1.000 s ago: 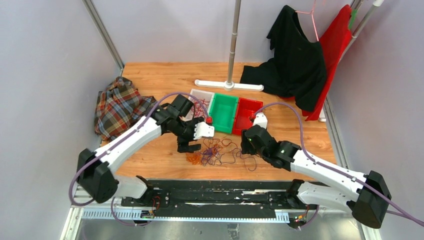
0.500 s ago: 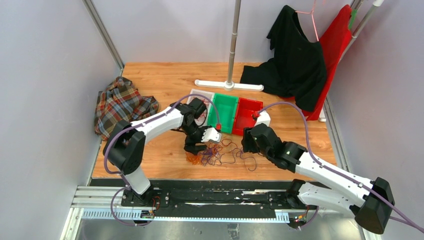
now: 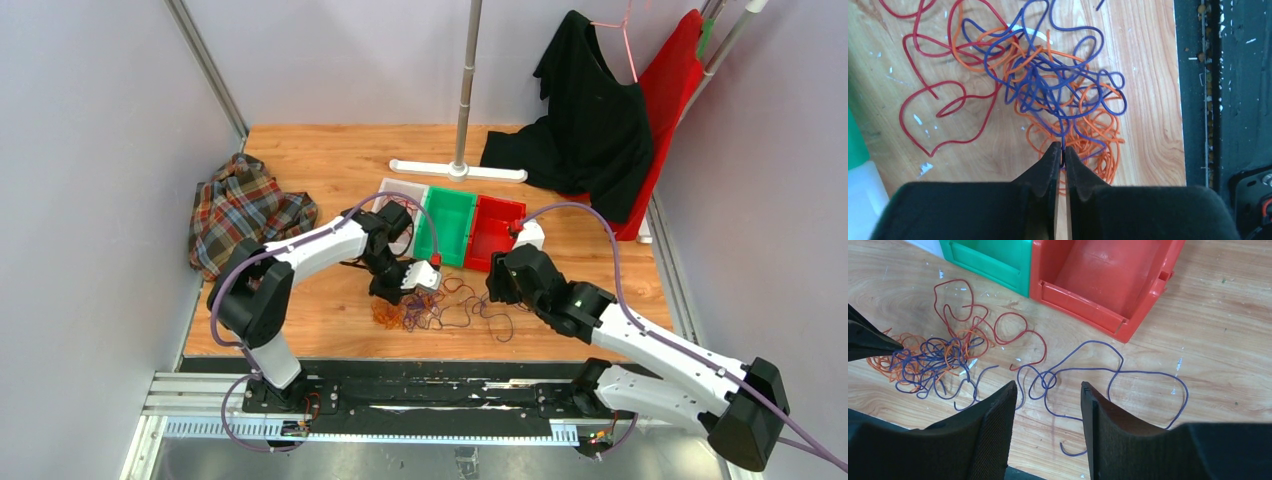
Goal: Untangle the cables
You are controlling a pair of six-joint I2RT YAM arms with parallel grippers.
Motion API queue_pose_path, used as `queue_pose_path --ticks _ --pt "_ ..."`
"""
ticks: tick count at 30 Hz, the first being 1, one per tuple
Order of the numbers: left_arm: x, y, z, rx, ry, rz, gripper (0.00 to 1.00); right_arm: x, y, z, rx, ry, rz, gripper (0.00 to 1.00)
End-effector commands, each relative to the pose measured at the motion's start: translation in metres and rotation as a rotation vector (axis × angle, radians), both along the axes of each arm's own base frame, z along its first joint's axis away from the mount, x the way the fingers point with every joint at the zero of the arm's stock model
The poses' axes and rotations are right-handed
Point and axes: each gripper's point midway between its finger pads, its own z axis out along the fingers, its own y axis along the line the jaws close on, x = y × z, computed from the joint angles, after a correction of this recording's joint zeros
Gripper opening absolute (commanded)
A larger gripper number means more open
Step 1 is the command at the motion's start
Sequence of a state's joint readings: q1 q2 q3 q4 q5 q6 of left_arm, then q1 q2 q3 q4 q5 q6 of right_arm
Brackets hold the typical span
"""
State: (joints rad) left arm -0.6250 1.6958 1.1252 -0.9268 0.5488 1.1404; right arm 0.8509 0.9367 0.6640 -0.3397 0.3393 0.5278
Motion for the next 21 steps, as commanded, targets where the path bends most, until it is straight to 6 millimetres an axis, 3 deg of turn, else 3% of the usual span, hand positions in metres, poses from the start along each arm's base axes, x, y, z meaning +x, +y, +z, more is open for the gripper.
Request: queue_pose_path --ticks 1,6,12,16,21 --pt "-0.002 0.000 0.021 -0.028 -0.040 0.035 0.04 0.002 -0.004 0.009 0.024 -0.025 -0.008 0.50" --pt "-0.005 0.000 0.071 -0.091 -0.103 0.098 0.01 0.002 -0.001 0.016 0.032 -0.034 0.022 0.49" --pt "-0.016 0.003 0.115 -0.148 -0.119 0.166 0.01 -0.001 0.016 0.027 0.064 -0.027 0.106 0.50" --pt "-0.012 -0.004 0.154 -0.220 -0.146 0.251 0.01 -0.001 0.034 0.055 0.120 -0.075 0.203 0.56" --pt "-0.009 -0.015 0.210 -0.338 -0.172 0.336 0.01 -0.006 0.064 0.120 0.263 -0.224 0.357 0.65"
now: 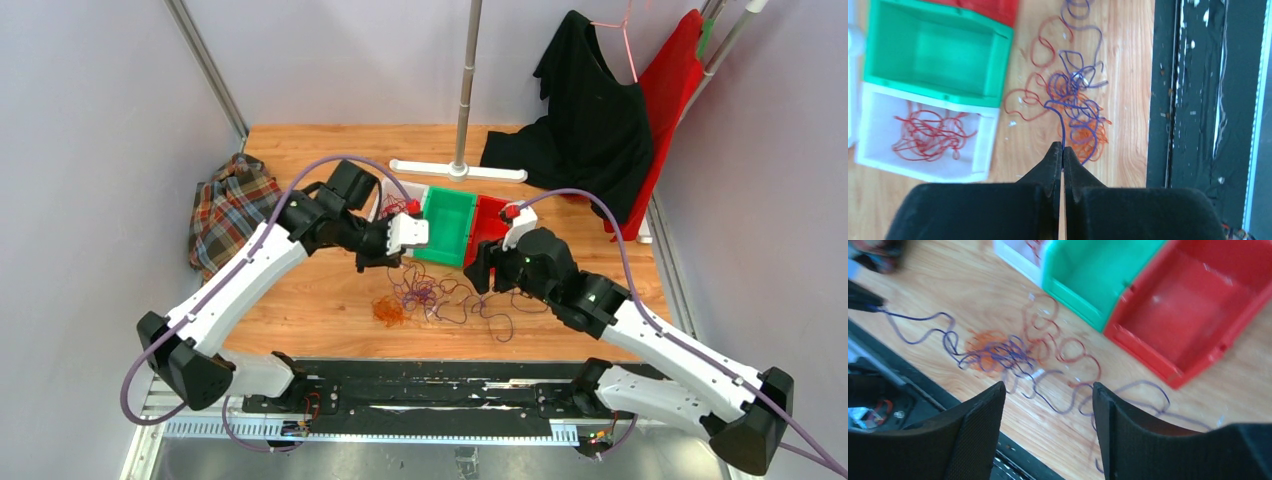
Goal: Untangle the cables
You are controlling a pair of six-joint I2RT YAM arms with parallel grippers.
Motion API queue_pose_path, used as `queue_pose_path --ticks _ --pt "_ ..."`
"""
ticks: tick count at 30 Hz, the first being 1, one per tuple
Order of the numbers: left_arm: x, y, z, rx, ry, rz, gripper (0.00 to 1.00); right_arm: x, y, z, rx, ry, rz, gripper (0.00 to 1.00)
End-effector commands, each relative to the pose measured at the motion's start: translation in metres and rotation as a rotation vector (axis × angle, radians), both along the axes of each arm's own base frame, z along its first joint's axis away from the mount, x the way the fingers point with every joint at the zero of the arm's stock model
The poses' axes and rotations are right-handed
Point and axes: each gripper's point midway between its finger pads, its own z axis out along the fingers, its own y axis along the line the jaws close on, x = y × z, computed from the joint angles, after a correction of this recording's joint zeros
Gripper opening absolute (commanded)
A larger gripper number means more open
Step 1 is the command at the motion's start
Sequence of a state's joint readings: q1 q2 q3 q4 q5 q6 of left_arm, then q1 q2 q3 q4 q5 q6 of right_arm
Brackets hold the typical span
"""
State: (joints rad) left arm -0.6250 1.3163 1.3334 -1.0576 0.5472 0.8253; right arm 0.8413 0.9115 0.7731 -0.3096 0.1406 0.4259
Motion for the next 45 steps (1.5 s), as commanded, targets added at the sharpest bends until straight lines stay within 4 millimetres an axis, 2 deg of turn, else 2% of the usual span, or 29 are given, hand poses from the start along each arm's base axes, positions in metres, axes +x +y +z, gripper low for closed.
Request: queue_pose_path --ticks 1,5,11,15,21,27,35,39,45 --pt "-0.007 -0.010 0.057 -0.132 0.002 0.079 0.01 -0.004 0.034 0.076 0.177 -0.187 0.175 0.65" --pt "-0.006 -0.014 0.100 -0.220 -0.035 0.120 0.00 -0.016 0.061 0.111 0.252 -0.262 0.272 0.66" --pt "-0.016 -0.017 0.146 -0.329 -0.072 0.112 0.00 -0.036 0.108 0.157 0.273 -0.403 0.386 0.67" --pt "-0.025 -0.016 0.171 -0.387 -0.103 0.089 0.00 -0.031 0.130 0.162 0.226 -0.417 0.378 0.67" --pt "-0.040 -0.011 0.200 -0.454 -0.145 0.067 0.00 -0.020 0.142 0.159 0.238 -0.441 0.337 0.64" --pt "-0.048 -0.009 0.233 -0.523 -0.184 0.059 0.00 -0.017 0.153 0.128 0.250 -0.420 0.336 0.60" --pt "-0.052 -0.003 0.288 -0.618 -0.281 0.069 0.00 -0.006 0.160 0.053 0.209 -0.350 0.282 0.48" --pt "-0.057 0.001 0.307 -0.653 -0.320 0.072 0.00 -0.005 0.156 0.023 0.198 -0.322 0.256 0.44" --pt "-0.058 0.012 0.339 -0.700 -0.433 0.093 0.00 -0.009 0.139 -0.036 0.150 -0.242 0.213 0.40"
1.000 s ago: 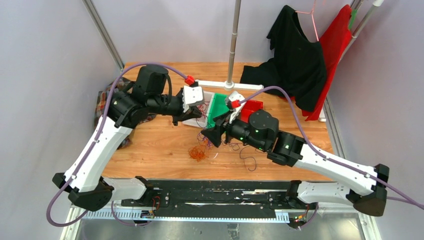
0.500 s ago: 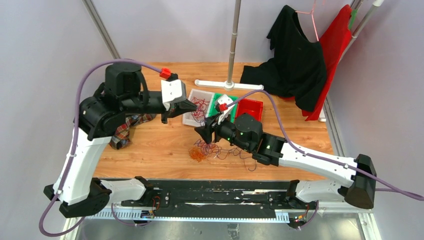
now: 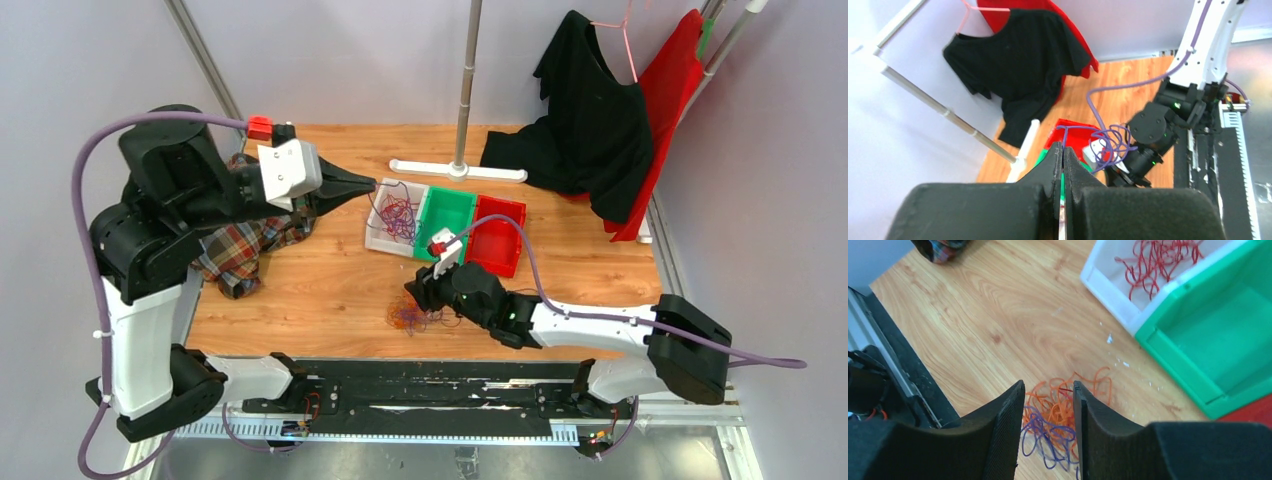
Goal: Untangle the cables
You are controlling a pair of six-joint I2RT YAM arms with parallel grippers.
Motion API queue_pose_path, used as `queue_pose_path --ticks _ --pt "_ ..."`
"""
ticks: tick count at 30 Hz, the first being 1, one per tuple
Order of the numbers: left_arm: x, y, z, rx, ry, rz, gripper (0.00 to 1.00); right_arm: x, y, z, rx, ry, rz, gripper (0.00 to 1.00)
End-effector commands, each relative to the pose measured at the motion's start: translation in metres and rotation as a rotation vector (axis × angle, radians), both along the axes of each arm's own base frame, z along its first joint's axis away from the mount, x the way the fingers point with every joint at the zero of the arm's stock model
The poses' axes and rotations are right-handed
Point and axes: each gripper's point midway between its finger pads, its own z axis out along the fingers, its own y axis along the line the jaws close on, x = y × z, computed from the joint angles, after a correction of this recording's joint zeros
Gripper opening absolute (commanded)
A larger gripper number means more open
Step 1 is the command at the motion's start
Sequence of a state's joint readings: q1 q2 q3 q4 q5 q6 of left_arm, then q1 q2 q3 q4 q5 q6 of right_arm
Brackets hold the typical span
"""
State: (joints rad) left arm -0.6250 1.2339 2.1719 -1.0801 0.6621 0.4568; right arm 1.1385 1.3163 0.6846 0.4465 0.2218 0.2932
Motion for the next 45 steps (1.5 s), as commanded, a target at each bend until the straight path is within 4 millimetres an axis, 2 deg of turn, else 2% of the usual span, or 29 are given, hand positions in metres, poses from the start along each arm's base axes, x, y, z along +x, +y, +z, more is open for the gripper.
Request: queue_pose_path --ticks 1,5,6,8,10,12,16,22,25,28,31,35,37,40,42,43,44,45 --pt "0.000 0.008 0.031 -0.054 -0.084 0.043 0.00 -0.001 -0.008 -0.026 0.032 0.035 -0.061 0.40" --pt "0.008 0.018 0.068 -0.133 -0.191 0.128 0.00 -0.006 -0.025 -0.061 -0.001 0.080 -0.092 0.46" --pt "0.008 0.021 0.075 -0.153 -0.213 0.142 0.01 -0.007 -0.028 -0.065 -0.006 0.087 -0.097 0.48" --pt "0.009 0.022 0.081 -0.176 -0.228 0.153 0.00 -0.008 -0.031 -0.060 0.005 0.080 -0.098 0.54" --pt "0.010 0.020 0.075 -0.167 -0.209 0.147 0.00 -0.007 -0.035 -0.034 0.040 0.047 -0.102 0.60" --pt "0.013 0.016 0.059 -0.138 -0.175 0.137 0.00 -0.006 -0.041 -0.001 0.070 0.001 -0.105 0.64" --pt "0.021 0.004 0.013 -0.055 -0.074 0.107 0.00 -0.012 -0.052 0.072 0.126 -0.106 -0.060 0.68" --pt "0.033 -0.007 -0.042 0.042 0.030 0.089 0.00 -0.036 -0.060 0.150 0.192 -0.221 0.079 0.71" --pt "0.033 -0.010 -0.060 0.073 0.059 0.073 0.00 -0.049 -0.056 0.179 0.233 -0.277 0.167 0.71" --pt "0.031 -0.013 -0.072 0.090 0.087 0.048 0.00 -0.054 -0.049 0.199 0.236 -0.323 0.221 0.71" --pt "0.029 -0.015 -0.077 0.094 0.105 0.034 0.00 -0.049 -0.038 0.205 0.183 -0.352 0.242 0.70" --pt "0.028 -0.015 -0.078 0.094 0.107 0.029 0.00 -0.040 -0.018 0.205 0.126 -0.361 0.261 0.65" --pt "0.027 -0.015 -0.079 0.094 0.109 0.028 0.00 -0.032 -0.012 0.203 0.097 -0.362 0.240 0.58" --pt "0.025 -0.013 -0.080 0.095 0.107 0.029 0.00 -0.017 -0.009 0.201 0.066 -0.359 0.178 0.35" --pt "0.026 -0.011 -0.084 0.102 0.109 0.039 0.02 -0.010 -0.013 0.202 0.070 -0.355 0.138 0.14" --pt "0.028 -0.010 -0.088 0.110 0.112 0.056 0.11 -0.005 -0.018 0.202 0.077 -0.345 0.105 0.05" --pt "0.032 -0.008 -0.093 0.123 0.117 0.079 0.37 0.006 -0.027 0.201 0.079 -0.332 0.055 0.01" --pt "0.037 -0.005 -0.101 0.141 0.122 0.111 0.51 0.015 -0.036 0.196 0.076 -0.310 0.017 0.01"
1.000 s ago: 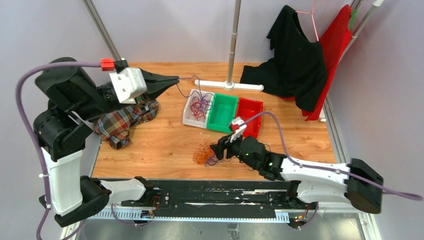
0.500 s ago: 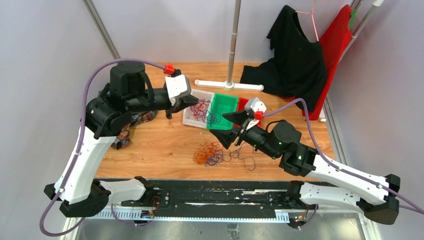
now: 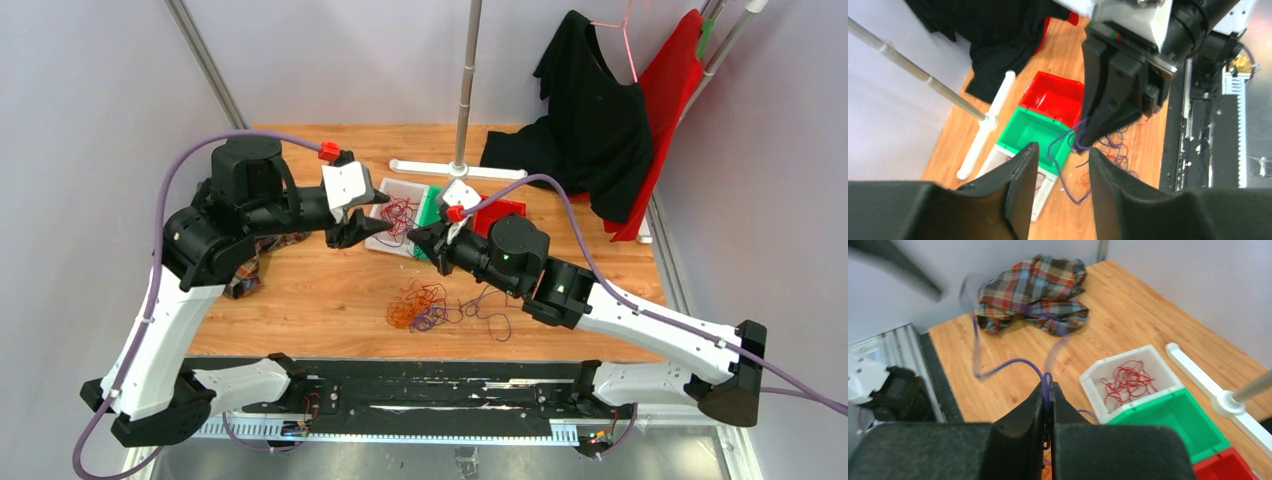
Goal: Untangle the cables
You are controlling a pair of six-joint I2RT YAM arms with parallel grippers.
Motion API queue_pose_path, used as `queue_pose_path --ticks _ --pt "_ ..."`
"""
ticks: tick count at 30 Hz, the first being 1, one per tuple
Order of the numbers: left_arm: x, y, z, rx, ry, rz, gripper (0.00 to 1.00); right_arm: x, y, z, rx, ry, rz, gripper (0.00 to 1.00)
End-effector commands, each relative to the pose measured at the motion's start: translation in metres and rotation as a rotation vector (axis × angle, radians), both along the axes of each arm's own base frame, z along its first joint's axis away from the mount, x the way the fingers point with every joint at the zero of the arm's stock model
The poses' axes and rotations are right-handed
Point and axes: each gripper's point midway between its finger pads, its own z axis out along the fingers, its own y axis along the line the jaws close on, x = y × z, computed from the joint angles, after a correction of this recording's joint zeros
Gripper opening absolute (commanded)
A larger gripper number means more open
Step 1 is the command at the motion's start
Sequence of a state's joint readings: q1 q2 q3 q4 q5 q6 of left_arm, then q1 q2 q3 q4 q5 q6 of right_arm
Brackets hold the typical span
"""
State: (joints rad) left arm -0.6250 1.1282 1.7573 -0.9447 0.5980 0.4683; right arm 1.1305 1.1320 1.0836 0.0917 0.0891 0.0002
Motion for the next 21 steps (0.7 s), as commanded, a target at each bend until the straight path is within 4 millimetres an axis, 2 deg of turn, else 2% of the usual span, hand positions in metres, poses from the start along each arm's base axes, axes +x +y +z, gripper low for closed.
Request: queue_pose_path --ticks 1,3,5,8,12,15,21 --pt "0.012 0.008 -0.020 0.050 0.001 0.079 0.64 0.037 -0.038 0.007 0.047 0.033 -0.184 0.01" --pt "0.021 0.015 -0.036 0.098 0.001 0.133 0.87 0.059 -0.064 -0.014 0.025 0.084 -0.287 0.01" --pt "0.027 0.021 -0.051 0.145 0.009 0.167 0.99 0.080 -0.093 -0.042 -0.018 0.142 -0.395 0.01" --pt "0.032 0.028 -0.065 0.190 0.028 0.209 0.98 0.104 -0.132 -0.077 -0.068 0.199 -0.536 0.01" --pt "0.031 0.029 -0.072 0.207 0.039 0.209 0.98 0.130 -0.166 -0.104 -0.118 0.235 -0.669 0.01" --pt "0.028 0.029 -0.078 0.215 0.048 0.195 0.98 0.149 -0.179 -0.122 -0.127 0.268 -0.729 0.01" --pt "0.026 0.031 -0.092 0.245 0.077 0.193 0.98 0.178 -0.188 -0.153 -0.105 0.359 -0.776 0.00"
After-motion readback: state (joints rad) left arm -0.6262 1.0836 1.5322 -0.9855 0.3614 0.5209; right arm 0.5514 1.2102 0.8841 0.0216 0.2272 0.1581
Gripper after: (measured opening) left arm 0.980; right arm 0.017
